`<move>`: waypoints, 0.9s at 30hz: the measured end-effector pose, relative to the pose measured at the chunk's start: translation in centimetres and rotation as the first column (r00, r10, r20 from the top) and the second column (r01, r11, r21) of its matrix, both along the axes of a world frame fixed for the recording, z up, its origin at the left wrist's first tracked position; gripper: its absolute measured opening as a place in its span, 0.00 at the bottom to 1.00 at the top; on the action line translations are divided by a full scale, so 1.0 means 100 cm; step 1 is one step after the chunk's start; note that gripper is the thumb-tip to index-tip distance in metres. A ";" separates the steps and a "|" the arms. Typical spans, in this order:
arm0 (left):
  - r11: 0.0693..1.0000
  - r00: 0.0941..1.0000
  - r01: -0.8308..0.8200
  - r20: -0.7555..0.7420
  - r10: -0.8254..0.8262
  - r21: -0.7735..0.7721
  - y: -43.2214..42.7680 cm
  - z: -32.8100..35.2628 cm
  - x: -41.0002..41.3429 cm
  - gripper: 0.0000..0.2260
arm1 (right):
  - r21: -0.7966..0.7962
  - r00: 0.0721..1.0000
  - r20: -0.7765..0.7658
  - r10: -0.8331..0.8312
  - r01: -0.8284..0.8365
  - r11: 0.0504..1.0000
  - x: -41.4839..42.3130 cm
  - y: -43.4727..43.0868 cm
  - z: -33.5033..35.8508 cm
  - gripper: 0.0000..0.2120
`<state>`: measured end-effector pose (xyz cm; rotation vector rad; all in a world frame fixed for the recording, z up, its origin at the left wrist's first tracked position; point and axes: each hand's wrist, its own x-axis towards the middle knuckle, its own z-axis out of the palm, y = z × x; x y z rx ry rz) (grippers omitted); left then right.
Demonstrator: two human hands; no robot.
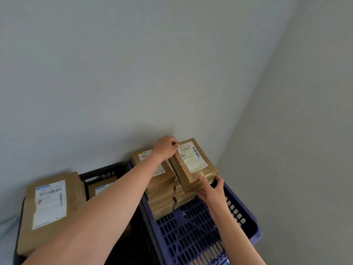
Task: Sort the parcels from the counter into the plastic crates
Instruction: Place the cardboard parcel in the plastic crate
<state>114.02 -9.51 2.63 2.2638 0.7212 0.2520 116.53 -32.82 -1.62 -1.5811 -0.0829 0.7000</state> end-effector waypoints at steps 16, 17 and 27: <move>0.923 0.953 -0.243 -0.104 0.284 0.300 -0.003 -0.049 0.020 0.21 | -0.230 0.900 0.197 0.390 -0.344 0.910 0.092 0.056 -0.060 0.43; 0.910 0.944 -0.274 -0.095 0.316 0.311 -0.007 -0.051 0.016 0.22 | -0.214 0.900 0.174 0.399 -0.361 0.908 0.092 0.060 -0.064 0.46; 0.812 0.846 -0.504 -0.021 0.532 0.294 -0.044 -0.063 -0.034 0.24 | -0.387 0.418 0.707 0.570 -0.446 0.807 0.137 0.074 -0.036 0.32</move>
